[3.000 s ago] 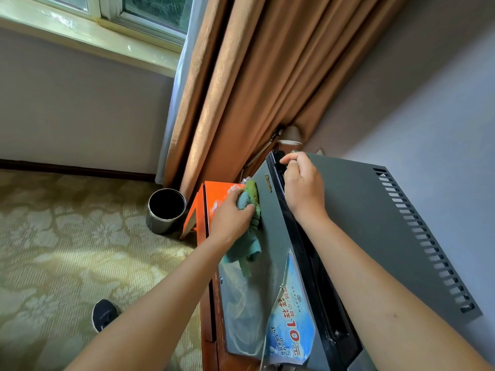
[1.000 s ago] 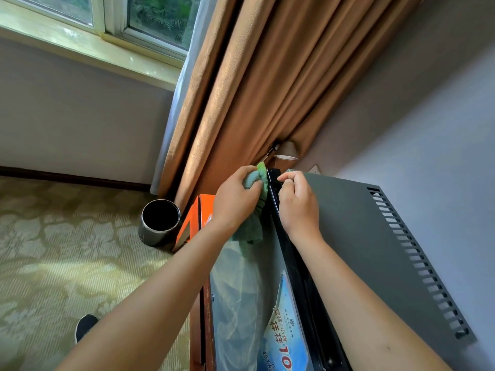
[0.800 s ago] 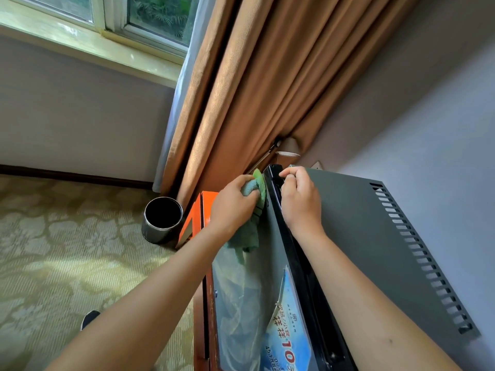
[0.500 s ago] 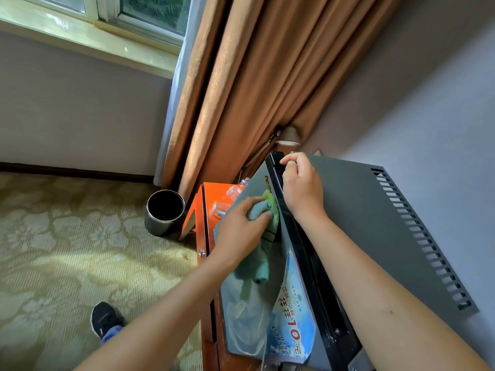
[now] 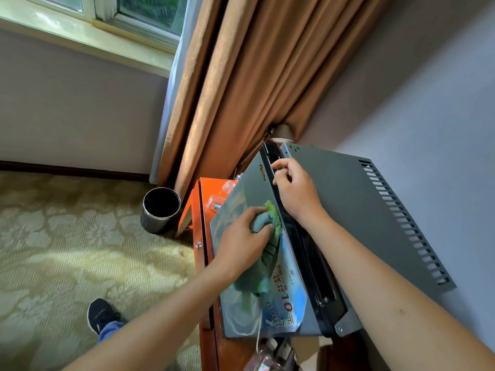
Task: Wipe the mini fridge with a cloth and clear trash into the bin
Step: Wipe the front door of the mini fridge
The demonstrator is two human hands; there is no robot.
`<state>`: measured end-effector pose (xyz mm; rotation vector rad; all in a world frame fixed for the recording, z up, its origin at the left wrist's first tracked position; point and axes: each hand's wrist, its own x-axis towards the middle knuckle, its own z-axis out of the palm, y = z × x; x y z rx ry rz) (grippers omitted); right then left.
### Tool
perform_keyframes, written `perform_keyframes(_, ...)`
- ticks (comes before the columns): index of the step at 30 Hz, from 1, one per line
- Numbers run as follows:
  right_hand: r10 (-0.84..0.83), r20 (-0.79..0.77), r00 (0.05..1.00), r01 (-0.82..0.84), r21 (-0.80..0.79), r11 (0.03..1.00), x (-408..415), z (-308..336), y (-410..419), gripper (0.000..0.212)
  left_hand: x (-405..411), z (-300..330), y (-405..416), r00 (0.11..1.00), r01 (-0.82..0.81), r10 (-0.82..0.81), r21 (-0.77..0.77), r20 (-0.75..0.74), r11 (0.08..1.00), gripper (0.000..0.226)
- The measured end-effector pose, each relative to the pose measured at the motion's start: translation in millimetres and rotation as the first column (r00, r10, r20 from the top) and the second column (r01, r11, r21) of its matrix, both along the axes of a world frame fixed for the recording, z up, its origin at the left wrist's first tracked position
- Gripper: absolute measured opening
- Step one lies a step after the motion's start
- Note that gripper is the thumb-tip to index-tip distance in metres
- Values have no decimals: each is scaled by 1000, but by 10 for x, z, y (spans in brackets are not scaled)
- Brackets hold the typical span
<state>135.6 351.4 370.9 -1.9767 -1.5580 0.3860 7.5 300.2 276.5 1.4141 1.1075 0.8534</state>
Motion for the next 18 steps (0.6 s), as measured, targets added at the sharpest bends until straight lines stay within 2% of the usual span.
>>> perform_keyframes(6, 48, -22, 999, -48, -15, 999, -26, -2, -343, 23, 10, -116, 275, 996, -25, 28, 29, -82, 999, 35)
perform_keyframes(8, 95, -1, 995, -95, -26, 995, -12, -34, -485, 26, 10, -143, 86, 996, -18, 22, 53, -90, 998, 36)
perform_keyframes(12, 113, 43, 993, -115, 53, 992, -10, -82, -589, 28, -26, -246, -509, 985, 57, -46, 64, -164, 996, 34)
perform_keyframes(15, 117, 94, 989, -123, 56, 991, -41, -96, -575, 28, -35, -242, -506, 977, 89, -66, 110, -202, 990, 36)
perform_keyframes(18, 107, 123, 987, -117, 77, 990, -42, -120, -570, 29, 9, -221, -361, 979, 46, -14, 157, -203, 986, 36)
